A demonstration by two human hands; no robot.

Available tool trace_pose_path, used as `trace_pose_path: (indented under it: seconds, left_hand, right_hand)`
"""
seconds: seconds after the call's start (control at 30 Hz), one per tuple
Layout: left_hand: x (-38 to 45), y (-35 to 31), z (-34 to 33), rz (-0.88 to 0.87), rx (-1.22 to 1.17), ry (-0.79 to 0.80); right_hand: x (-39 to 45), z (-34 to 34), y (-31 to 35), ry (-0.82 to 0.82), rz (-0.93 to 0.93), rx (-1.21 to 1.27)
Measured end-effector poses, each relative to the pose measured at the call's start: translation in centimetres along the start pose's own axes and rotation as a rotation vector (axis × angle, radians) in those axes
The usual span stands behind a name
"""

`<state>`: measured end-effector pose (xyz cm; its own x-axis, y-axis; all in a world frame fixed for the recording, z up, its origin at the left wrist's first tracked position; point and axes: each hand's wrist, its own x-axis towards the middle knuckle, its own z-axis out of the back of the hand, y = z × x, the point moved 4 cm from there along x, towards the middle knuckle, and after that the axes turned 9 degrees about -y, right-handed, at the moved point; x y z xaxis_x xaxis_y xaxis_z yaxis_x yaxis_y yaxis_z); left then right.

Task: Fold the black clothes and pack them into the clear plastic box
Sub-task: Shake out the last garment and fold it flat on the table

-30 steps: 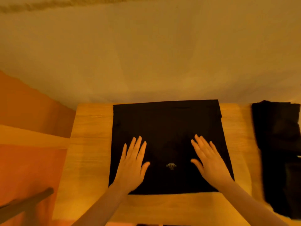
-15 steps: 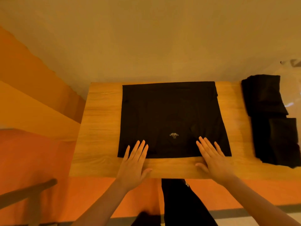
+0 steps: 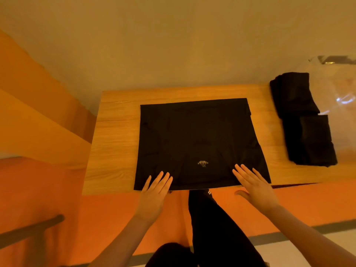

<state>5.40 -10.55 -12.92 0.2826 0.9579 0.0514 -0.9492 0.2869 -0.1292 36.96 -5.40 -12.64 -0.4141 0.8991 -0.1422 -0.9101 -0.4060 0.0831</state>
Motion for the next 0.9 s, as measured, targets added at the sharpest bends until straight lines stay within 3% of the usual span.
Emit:
trace_pose_path:
  seconds: [0.1,0.33,0.43,0.57,0.9]
  left_hand:
    - [-0.1,0.2,0.3,-0.052,0.032,-0.096]
    - [0.1,1.2,2.1,-0.088,-0.092,-0.150]
    - [0.9,2.1,3.8,0.060,-0.281,-0.060]
    - [3.2,4.4,5.7,0.341,-0.444,0.099]
    - [13.8,9.8,10.6,0.457,-0.643,0.301]
  right_hand:
    - [-0.7,0.3,0.8,-0.175,0.046,-0.049]
    - [-1.1,0.9,0.3,-0.271,0.068,-0.040]
    - [-0.4,2.4,-0.1,-0.162,0.064,0.134]
    - [1.3,4.4,-2.2,0.082,-0.207,0.370]
    - [10.6,11.0,-7.7,0.204,-0.317,0.464]
